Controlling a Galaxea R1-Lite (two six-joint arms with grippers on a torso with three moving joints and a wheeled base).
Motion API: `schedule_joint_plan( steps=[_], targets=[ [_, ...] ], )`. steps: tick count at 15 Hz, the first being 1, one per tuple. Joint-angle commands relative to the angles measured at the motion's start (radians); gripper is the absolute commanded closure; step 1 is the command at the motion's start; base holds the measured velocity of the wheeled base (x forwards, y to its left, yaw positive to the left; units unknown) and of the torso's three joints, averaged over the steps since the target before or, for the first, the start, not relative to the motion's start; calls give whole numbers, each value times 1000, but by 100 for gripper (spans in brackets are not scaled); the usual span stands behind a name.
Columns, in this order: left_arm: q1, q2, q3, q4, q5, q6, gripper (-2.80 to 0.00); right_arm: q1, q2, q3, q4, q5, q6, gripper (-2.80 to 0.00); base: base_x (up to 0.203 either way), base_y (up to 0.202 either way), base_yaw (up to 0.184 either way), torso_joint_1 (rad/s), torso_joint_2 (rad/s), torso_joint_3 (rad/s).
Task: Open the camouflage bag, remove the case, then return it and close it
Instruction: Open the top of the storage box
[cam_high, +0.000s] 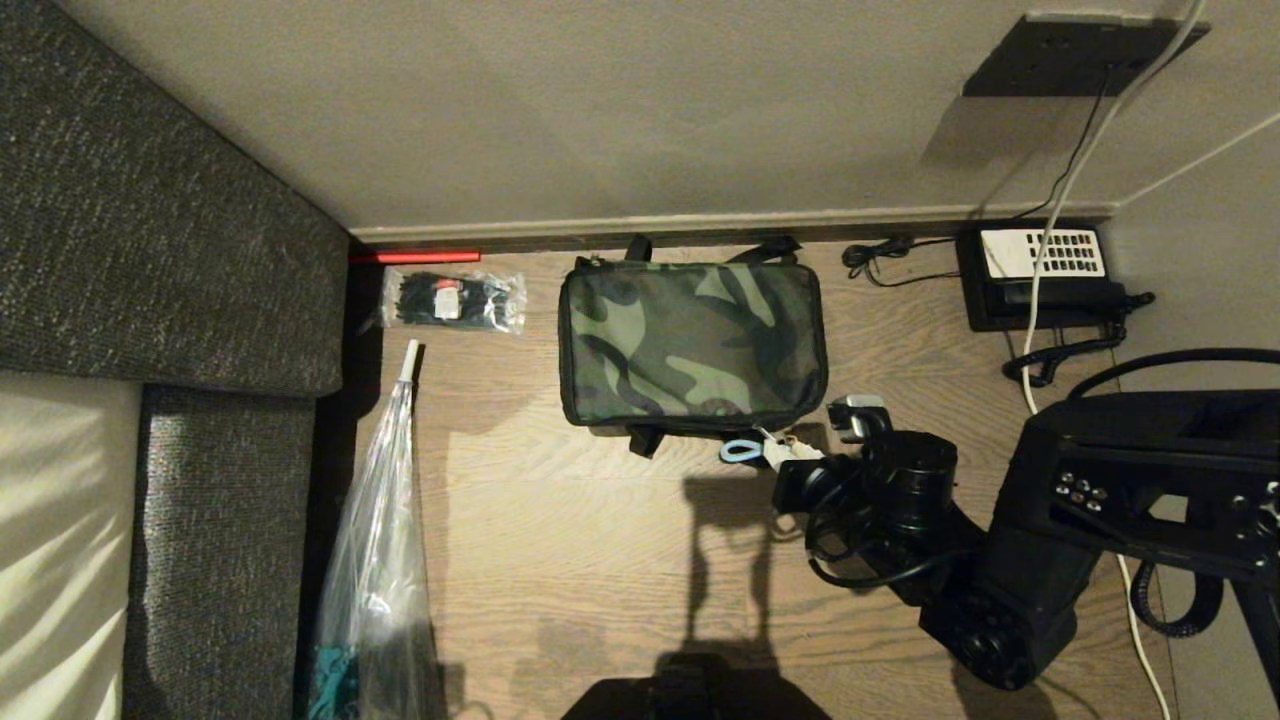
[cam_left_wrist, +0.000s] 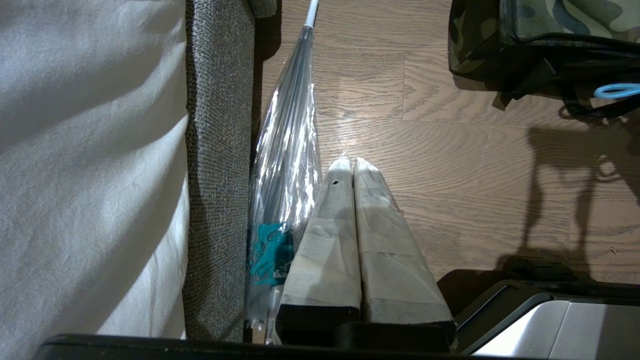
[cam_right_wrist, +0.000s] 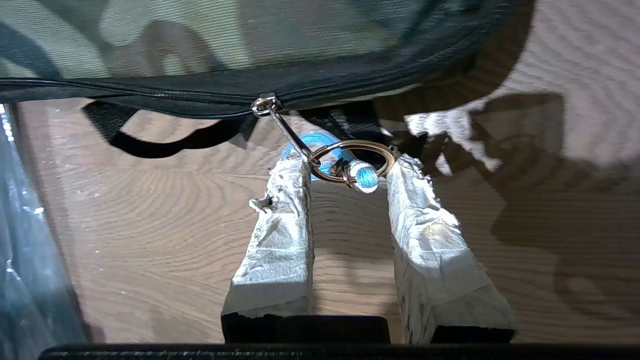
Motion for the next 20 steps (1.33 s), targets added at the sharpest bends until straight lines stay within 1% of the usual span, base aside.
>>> schedule_joint_plan(
  steps=[1, 2, 3, 7, 11, 14, 17, 20],
  targets=[
    [0, -2, 3, -1, 0, -1, 0, -21, -8, 8, -10, 1, 2, 0, 0, 0, 0, 0, 0, 0],
    [0, -2, 3, 1, 0, -1, 0, -36, -16, 13, -10, 15, 2, 0, 0, 0, 0, 0, 0, 0],
    [0, -2, 3, 1, 0, -1, 0, -37, -16, 15, -10, 17, 2, 0, 0, 0, 0, 0, 0, 0],
    [0, -2, 3, 1, 0, -1, 0, -86, -26, 27, -9, 31, 0, 0, 0, 0, 0, 0, 0, 0],
    [0, -2, 3, 0, 0, -1, 0, -137, -31, 24, -10, 78, -18, 0, 0, 0, 0, 0, 0, 0],
    [0, -2, 3, 1, 0, -1, 0, -156, -32, 12, -10, 95, -27, 0, 0, 0, 0, 0, 0, 0],
    [0, -2, 3, 0, 0, -1, 0, -176, -39, 6, -5, 138, -41, 0, 0, 0, 0, 0, 0, 0],
    [0, -2, 3, 1, 0, -1, 0, -194, -42, 6, -2, 160, -44, 0, 0, 0, 0, 0, 0, 0]
  ],
)
